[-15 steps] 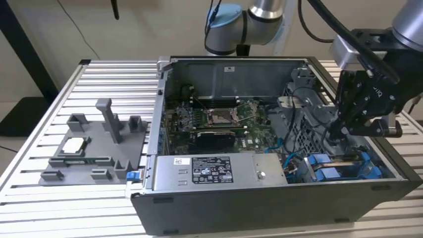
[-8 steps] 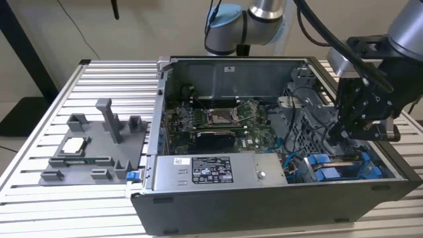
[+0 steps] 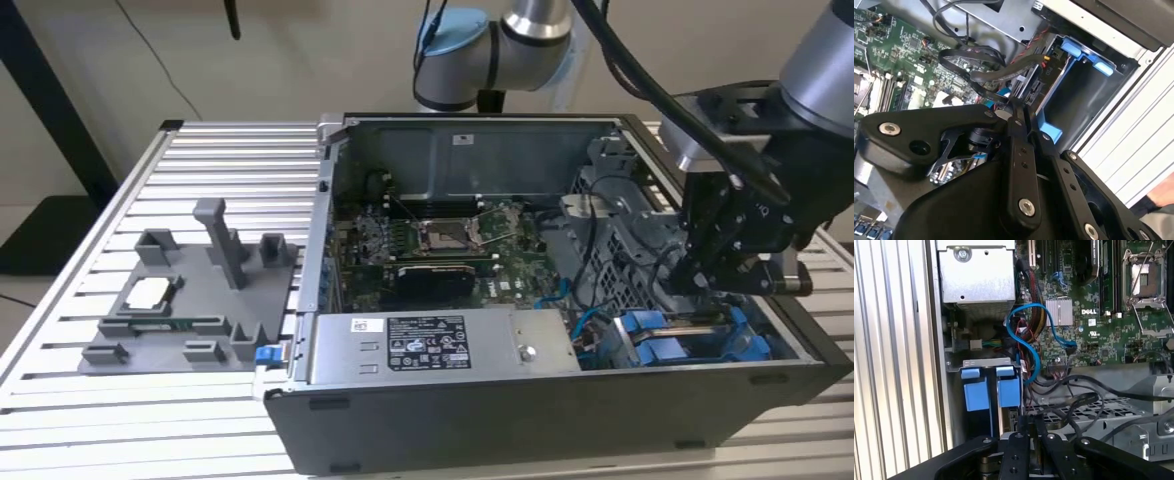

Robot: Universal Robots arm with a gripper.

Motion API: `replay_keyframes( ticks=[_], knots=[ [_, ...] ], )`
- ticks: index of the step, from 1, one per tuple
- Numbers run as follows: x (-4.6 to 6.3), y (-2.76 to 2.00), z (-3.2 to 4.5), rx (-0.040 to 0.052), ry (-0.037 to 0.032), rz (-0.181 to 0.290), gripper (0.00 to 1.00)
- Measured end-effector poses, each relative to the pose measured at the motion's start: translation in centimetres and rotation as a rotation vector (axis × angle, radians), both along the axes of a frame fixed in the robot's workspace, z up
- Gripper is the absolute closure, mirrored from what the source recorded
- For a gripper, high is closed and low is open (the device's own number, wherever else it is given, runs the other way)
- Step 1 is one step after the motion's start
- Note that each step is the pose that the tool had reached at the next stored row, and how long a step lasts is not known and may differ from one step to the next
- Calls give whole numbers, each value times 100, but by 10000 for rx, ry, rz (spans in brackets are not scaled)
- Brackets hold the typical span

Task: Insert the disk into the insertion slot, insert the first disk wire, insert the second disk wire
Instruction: 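Insert the second disk wire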

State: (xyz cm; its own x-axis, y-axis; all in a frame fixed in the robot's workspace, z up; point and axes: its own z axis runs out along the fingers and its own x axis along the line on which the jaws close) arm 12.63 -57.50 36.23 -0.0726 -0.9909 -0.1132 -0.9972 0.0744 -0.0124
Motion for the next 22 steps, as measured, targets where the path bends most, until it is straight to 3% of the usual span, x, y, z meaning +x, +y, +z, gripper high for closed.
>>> replay_keyframes(
  ticks=[8,16,22],
  knots=[
    [13,-42,-46,-191,-156,4,84],
    [17,-42,-136,-200,-421,22,84],
    [19,-38,-169,-199,-533,121,84]
  ],
)
